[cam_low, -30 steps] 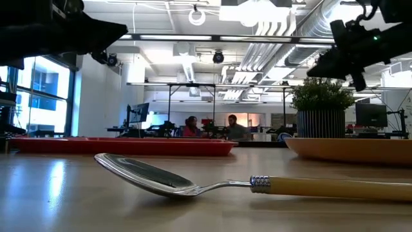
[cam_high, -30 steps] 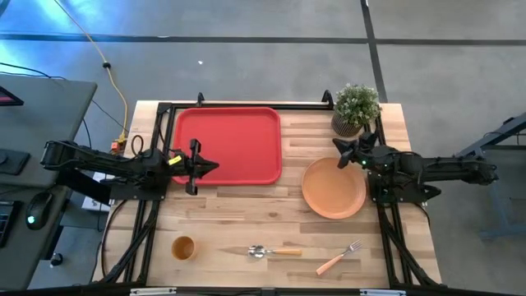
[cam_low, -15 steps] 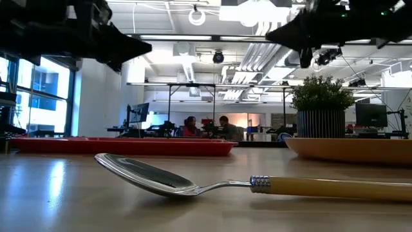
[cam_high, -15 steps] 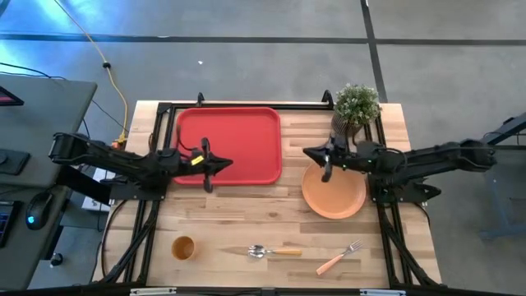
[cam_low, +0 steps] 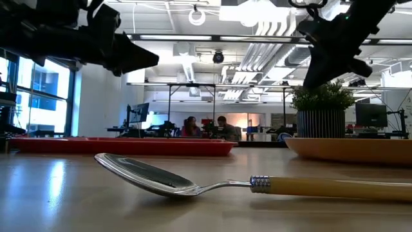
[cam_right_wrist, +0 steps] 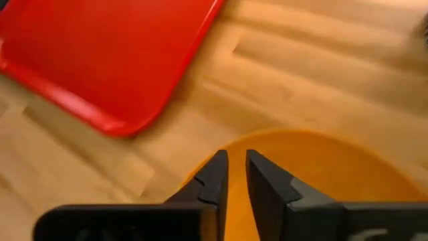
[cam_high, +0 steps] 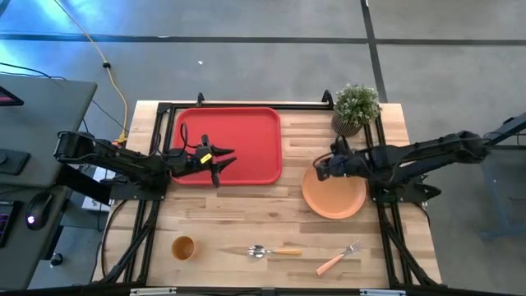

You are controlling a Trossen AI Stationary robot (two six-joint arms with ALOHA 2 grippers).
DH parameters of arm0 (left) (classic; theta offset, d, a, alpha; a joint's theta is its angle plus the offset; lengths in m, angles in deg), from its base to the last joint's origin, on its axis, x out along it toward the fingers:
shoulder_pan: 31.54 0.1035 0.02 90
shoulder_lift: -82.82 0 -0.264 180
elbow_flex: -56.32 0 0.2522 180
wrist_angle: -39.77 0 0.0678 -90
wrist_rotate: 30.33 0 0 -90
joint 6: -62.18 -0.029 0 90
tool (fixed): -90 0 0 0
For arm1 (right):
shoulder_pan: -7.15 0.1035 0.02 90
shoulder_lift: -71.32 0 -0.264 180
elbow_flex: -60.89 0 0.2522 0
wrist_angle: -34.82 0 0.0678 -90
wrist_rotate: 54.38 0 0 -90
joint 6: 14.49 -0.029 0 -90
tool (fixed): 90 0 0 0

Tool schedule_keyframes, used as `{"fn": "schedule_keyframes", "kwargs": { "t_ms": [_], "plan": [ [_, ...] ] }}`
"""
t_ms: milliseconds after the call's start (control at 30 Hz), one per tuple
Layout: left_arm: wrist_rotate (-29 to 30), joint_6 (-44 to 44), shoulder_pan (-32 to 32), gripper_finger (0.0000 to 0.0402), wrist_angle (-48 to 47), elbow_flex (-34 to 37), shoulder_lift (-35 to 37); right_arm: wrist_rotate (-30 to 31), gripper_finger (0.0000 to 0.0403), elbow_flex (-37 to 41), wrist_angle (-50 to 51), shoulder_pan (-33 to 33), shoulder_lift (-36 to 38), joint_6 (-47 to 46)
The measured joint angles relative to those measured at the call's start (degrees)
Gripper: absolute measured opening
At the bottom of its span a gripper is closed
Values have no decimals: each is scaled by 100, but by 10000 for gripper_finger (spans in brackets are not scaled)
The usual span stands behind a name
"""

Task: Pick and place plate/cup/fork/spoon on tray
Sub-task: Put the brown plate on the red tray

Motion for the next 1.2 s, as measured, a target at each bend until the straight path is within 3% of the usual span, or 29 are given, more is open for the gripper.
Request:
{"fn": "schedule_keyframes", "kwargs": {
  "t_ms": [133,267,433,600,1000,1200],
  "plan": [
    [26,-77,89,138,-96,0,0,-155,73,-54,25,589,-268,-662],
    [60,-49,157,140,-169,2,-2,-401,100,-37,263,1192,-609,-1901],
    [78,-91,328,140,-158,2,0,-1410,127,-35,721,1645,-837,-2663],
    [77,-197,536,140,-158,4,0,-2063,131,-35,722,2132,-993,-1918],
    [-72,-350,788,140,-73,7,0,-1811,131,-27,530,3136,-2041,-14],
    [-70,-346,813,140,8,7,0,-1569,131,-29,507,3314,-2524,283]
  ]
}}
